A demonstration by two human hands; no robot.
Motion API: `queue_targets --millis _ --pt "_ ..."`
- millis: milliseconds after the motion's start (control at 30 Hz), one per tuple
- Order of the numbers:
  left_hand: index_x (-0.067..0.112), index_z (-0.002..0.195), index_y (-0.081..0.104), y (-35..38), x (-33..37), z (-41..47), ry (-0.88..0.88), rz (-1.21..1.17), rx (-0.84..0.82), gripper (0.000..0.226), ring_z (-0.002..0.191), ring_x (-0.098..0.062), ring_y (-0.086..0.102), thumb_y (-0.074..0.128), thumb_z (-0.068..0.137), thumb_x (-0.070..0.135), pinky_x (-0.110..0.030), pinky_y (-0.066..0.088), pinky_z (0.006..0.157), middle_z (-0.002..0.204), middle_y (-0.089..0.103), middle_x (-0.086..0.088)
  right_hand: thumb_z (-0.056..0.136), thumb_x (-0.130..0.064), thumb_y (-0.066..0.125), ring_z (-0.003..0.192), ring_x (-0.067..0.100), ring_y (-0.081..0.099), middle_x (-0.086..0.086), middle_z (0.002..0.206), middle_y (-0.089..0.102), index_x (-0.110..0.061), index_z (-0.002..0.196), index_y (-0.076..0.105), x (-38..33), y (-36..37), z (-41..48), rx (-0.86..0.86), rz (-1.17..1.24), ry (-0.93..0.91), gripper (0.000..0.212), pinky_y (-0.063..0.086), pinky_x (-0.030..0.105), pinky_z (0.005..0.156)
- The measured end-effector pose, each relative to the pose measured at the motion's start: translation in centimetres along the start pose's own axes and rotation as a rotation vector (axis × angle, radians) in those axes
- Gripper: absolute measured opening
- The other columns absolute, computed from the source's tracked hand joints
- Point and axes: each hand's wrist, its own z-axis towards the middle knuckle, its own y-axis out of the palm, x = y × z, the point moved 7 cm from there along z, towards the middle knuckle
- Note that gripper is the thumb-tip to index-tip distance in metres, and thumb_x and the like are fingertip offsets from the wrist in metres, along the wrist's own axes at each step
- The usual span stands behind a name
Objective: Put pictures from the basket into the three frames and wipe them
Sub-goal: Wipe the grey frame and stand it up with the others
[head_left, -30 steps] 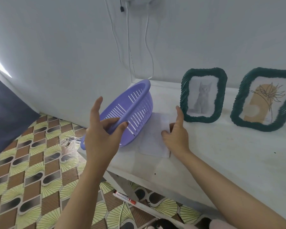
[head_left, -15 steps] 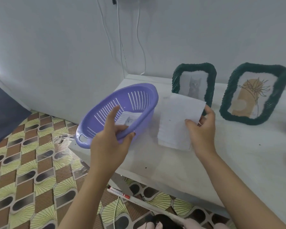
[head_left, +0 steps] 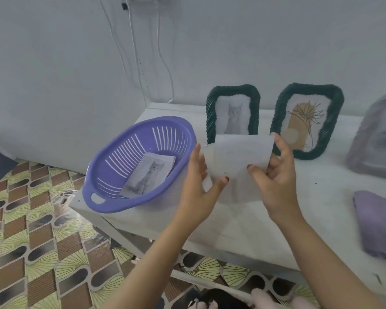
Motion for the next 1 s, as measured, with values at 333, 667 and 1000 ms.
queue_targets --millis 333,667,1000 --pt "0.053 0.139 -0.004 4.0 0.7 1.1 0.201 0.067 0.035 0.091 0.128 -0.023 0.044 0.052 0.088 0.002 -0.052 0.045 0.095 0.145 0.035 -0.009 0.09 -0.007 0.054 0.117 0.007 0.051 -0.016 0.137 0.043 -0.05 0.138 0.006 -0.7 -1.2 -2.2 0.046 -0.347 -0.297 0.08 0.05 0.018 0.088" --pt "0.037 0.143 0.018 4.4 -1.3 0.4 0.144 0.18 -0.012 0.075 0.106 -0.003 0.053 0.048 0.088 -0.003 -0.028 0.051 0.085 0.136 0.041 0.023 0.092 -0.015 0.046 0.092 -0.007 0.055 -0.012 0.104 0.056 -0.038 0.139 0.023 2.0 -2.8 -3.5 0.092 -0.471 -0.277 0.057 0.043 0.003 0.075" --pt "0.022 0.144 0.011 -3.7 5.1 2.4 0.229 0.286 0.314 0.071 0.061 -0.003 0.056 0.049 0.088 0.001 -0.01 0.043 0.058 0.101 0.07 0.0 0.089 -0.012 0.058 0.088 0.004 0.063 -0.01 0.097 0.066 -0.026 0.124 0.044 -5.1 2.0 0.5 0.037 -0.189 -0.244 0.041 0.051 0.019 0.076"
